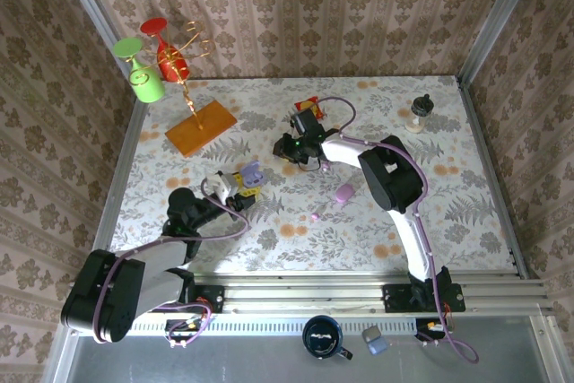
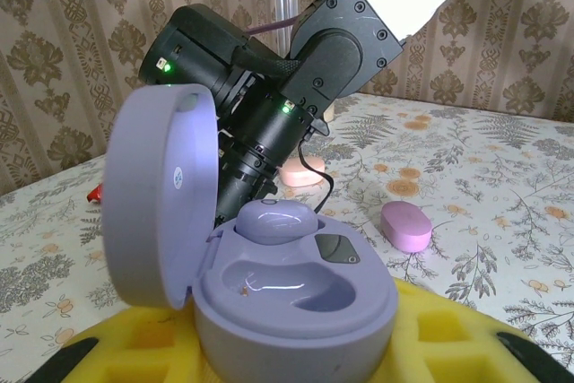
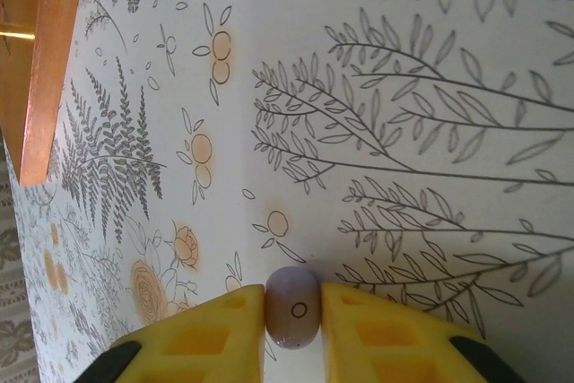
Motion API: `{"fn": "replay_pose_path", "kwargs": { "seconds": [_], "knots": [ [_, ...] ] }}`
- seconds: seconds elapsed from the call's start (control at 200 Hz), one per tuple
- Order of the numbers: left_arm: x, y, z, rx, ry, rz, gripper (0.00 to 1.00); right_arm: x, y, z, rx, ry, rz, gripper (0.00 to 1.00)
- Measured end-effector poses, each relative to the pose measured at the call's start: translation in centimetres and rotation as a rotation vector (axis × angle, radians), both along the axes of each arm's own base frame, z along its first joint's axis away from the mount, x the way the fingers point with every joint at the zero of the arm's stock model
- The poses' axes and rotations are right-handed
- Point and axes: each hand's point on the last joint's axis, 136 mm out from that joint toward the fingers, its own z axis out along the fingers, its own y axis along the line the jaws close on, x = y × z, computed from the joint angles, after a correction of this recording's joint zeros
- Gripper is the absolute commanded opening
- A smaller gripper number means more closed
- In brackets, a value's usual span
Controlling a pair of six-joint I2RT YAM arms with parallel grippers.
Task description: Insert the wireless bluetooth earbuds into the charging case
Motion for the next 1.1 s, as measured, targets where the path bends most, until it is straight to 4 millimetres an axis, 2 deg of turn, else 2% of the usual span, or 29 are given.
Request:
{"fn": "replay_pose_path", "kwargs": {
  "seconds": [0.065, 0.315, 0.495, 0.63, 0.89, 1.1],
  "knots": [
    [0.0, 0.0, 0.0, 0.000, -0.001, 0.000, 0.20, 0.0, 0.2, 0.0, 0.003, -0.004, 0.008, 0.17],
    [0.0, 0.1, -0.3, 0.016, 0.010, 0.009, 0.20, -0.1, 0.2, 0.2, 0.002, -0.010, 0.016, 0.17],
    [0.7, 0.5, -0.9, 0.048, 0.002, 0.058, 0.20, -2.3, -1.2, 0.8, -0.027, -0.005, 0.028, 0.17],
    [0.9, 0.2, -1.2, 0.082, -0.015, 0.076, 0.20, -4.3, -2.7, 3.4, -0.037, -0.036, 0.031, 0.17],
    [2.0, -0.9, -2.3, 0.127, -0.007, 0.076, 0.20, -8.0, -5.4, 10.9, -0.010, -0.178, 0.040, 0.17],
    [2.5, -2.1, -2.9, 0.142, 0.006, 0.051, 0.19, -10.5, -5.7, 15.4, 0.005, -0.279, 0.093, 0.17]
  ]
}}
